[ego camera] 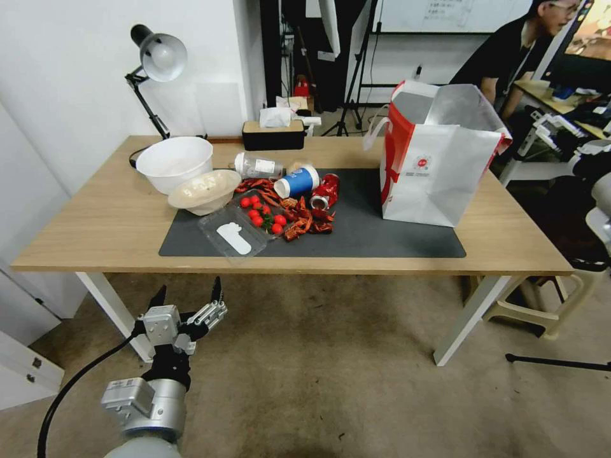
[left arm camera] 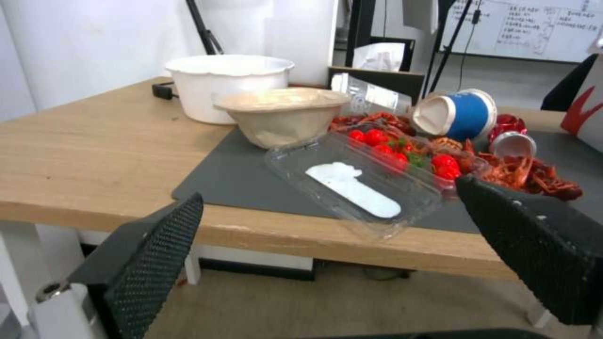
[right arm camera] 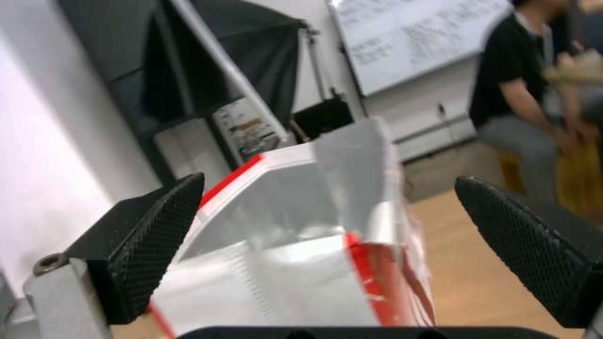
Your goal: Pick up the food delivery bag from the floor and place it on the table.
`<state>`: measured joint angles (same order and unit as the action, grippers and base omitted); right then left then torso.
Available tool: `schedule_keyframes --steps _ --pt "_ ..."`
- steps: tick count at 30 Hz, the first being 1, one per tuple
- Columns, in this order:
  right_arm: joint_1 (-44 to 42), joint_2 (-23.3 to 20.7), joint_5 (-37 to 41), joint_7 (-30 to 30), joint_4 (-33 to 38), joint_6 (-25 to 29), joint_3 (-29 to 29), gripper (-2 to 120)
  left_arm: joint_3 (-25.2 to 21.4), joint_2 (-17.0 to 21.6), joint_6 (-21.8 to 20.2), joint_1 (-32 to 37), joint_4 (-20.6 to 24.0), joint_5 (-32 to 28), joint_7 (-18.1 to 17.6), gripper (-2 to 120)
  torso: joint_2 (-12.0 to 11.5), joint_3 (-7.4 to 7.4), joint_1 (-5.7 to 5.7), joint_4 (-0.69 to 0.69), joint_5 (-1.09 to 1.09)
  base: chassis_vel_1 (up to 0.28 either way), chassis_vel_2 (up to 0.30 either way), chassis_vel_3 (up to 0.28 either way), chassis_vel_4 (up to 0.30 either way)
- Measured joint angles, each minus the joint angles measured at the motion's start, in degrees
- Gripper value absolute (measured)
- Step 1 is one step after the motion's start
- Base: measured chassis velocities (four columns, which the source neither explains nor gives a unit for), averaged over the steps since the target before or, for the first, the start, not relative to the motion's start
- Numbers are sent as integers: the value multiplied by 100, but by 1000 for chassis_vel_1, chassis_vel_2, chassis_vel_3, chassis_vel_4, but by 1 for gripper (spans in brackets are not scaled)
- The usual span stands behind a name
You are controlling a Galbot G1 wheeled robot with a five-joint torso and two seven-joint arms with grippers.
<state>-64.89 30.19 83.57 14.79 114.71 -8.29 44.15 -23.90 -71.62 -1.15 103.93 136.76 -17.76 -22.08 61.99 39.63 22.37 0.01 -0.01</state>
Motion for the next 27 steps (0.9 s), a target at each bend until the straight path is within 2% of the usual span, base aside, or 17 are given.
schedule_keyframes --steps 8,11,12,16,17,19,20,21,23,24,26,27 --pt "-1047 375 -1111 -623 507 193 424 100 -16 8 5 -47 -6 -39 -2 100 0 0 0 -1 0 0 0 0 0" --pt "-1590 696 -1881 -919 639 579 490 100 -27 29 18 -67 -22 -55 5 100 0 0 0 0 0 0 0 0 0" --pt "-1590 696 -1881 -919 639 579 490 100 -27 29 18 -67 -22 -55 5 100 0 0 0 0 0 0 0 0 0" --pt "-2394 1345 -2914 -1197 888 1336 498 100 -30 48 107 -109 -84 -55 82 100 0 0 0 0 0 0 0 0 0" --pt "-2394 1345 -2914 -1197 888 1336 498 100 -30 48 107 -109 -84 -55 82 100 0 0 0 0 0 0 0 0 0" --pt "-2732 1658 -3420 -1349 931 1612 499 100 -22 54 131 -128 -104 -62 92 100 0 -1 0 0 -1 0 0 0 0" --pt "-3009 1939 -3920 -1533 892 1894 478 100 -3 63 146 -147 -122 -72 116 100 0 -1 0 -1 -2 0 0 0 0" --pt "-3009 1939 -3920 -1533 892 1894 478 100 -3 63 146 -147 -122 -72 116 100 0 -1 0 -1 -2 0 0 0 0" --pt "-3419 2375 -4430 -1692 839 2215 360 100 22 76 213 -192 -201 -59 173 100 0 -1 0 -1 2 0 0 0 0" --pt "-3419 2375 -4430 -1692 839 2215 360 100 22 76 213 -192 -201 -59 173 100 0 -1 0 -1 2 0 0 0 0" --pt "-3748 2768 -4739 -1791 874 2385 260 100 41 78 275 -231 -272 -24 190 100 0 -1 -1 -2 -1 0 0 0 0" --pt "-3748 2768 -4739 -1791 874 2385 260 100 41 78 275 -231 -272 -24 190 100 0 -1 -1 -2 -1 0 0 0 0"
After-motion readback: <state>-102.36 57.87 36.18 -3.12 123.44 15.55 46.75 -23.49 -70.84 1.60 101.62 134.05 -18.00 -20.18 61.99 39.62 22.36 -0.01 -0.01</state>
